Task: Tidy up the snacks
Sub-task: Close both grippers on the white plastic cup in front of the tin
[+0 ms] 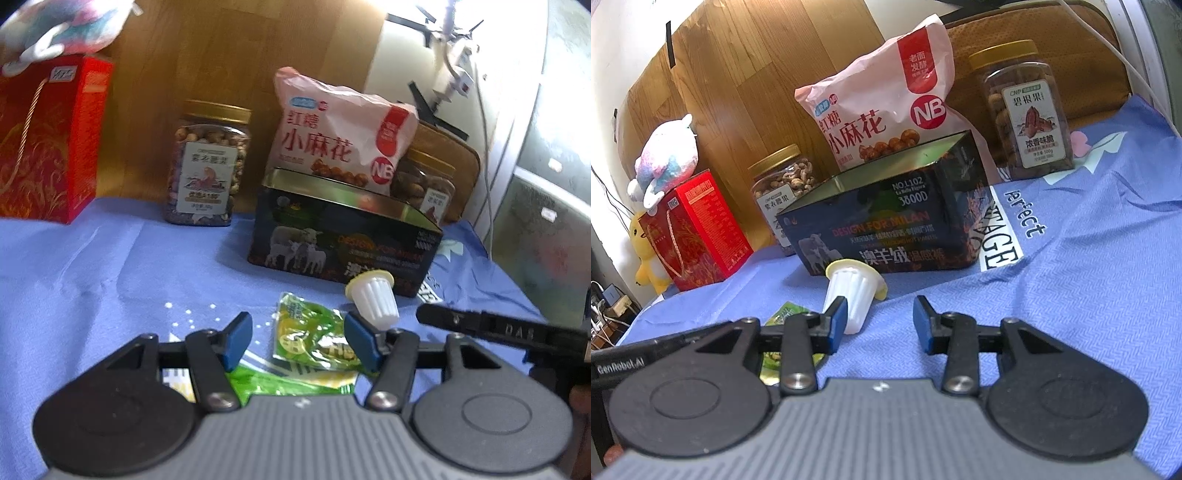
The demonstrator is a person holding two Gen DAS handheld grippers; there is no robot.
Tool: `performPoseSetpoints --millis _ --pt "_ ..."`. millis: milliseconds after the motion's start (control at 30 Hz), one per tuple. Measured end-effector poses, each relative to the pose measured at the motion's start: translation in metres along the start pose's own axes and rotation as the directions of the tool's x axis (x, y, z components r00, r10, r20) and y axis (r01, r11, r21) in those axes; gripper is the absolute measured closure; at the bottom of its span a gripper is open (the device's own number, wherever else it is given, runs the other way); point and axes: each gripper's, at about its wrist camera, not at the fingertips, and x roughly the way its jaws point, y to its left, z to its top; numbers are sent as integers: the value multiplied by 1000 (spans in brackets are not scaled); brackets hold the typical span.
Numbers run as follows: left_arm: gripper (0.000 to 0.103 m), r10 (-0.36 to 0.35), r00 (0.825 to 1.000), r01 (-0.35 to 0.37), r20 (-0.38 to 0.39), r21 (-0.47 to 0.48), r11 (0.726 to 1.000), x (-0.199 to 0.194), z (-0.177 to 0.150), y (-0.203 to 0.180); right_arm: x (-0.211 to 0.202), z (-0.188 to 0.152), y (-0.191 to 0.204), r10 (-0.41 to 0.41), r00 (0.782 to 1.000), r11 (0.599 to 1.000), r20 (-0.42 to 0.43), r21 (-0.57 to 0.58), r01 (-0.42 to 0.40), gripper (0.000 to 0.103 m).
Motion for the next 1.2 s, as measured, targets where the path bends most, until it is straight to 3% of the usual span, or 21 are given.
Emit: performPoseSetpoints --millis 200,500,600,667,733,800,867,967,1100,1133,1167,1200 --pt "47 -10 1000 9 -12 -86 996 2 3 17 8 4 15 27 999 998 -38 -63 -29 61" --pt "47 -17 1000 16 -23 -70 997 5 3 13 49 16 32 -12 994 991 -113 -132 -3 60" --pt "47 -23 1000 21 -21 -69 997 4 2 13 51 14 28 9 991 993 -131 -113 -24 66" --pt "47 -41 999 39 -22 -69 997 3 2 12 43 13 29 24 991 994 -130 -99 -37 68" --pt "47 -104 994 100 -34 -86 991 3 3 14 30 10 31 63 991 993 -114 -89 -74 68" --pt "47 -208 977 199 -55 -133 971 3 4 18 13 3 37 88 992 987 -90 -126 -99 68" --pt "39 -305 949 287 -80 -178 941 4 4 20 -4 -5 42 98 992 980 -76 -168 -109 68" --pt "36 -404 909 378 -103 -204 903 2 4 11 -28 -16 48 138 989 968 -59 -203 -147 68" --pt "25 -478 870 443 -121 -235 865 1 2 -5 -51 -27 57 178 984 948 -4 -267 -173 68" --pt "25 -489 864 451 -121 -244 858 2 1 -9 -54 -28 59 192 981 945 5 -272 -183 68" --pt "33 -493 862 455 -119 -246 856 2 1 -13 -55 -29 61 204 979 941 13 -277 -192 68" --pt "35 -481 869 446 -118 -236 863 1 3 -17 -57 -29 64 209 978 938 20 -287 -194 68"
